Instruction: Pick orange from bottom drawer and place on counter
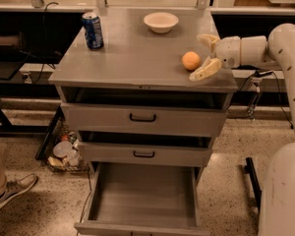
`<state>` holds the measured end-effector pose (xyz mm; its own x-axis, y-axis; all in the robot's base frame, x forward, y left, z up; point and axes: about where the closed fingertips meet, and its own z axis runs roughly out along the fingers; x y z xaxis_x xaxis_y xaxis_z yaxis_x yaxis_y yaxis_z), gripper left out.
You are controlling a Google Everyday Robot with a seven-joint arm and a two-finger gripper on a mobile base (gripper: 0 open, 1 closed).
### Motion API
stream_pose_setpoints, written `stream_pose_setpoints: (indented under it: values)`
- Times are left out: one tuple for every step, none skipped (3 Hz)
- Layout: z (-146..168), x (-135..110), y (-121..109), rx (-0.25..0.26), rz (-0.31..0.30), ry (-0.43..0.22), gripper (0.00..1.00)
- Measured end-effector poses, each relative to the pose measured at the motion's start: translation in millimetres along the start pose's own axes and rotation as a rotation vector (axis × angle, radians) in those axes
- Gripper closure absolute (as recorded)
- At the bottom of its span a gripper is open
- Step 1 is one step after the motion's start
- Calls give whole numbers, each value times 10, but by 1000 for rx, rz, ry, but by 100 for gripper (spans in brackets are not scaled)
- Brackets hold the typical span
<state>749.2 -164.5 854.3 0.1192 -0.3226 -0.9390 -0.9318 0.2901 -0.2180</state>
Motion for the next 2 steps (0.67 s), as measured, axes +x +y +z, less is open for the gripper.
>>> stream_pose_setpoints:
  values:
    - [-344,-52,-96,93,-11,4,0]
    - [-939,-193,-142,238,-54,19,0]
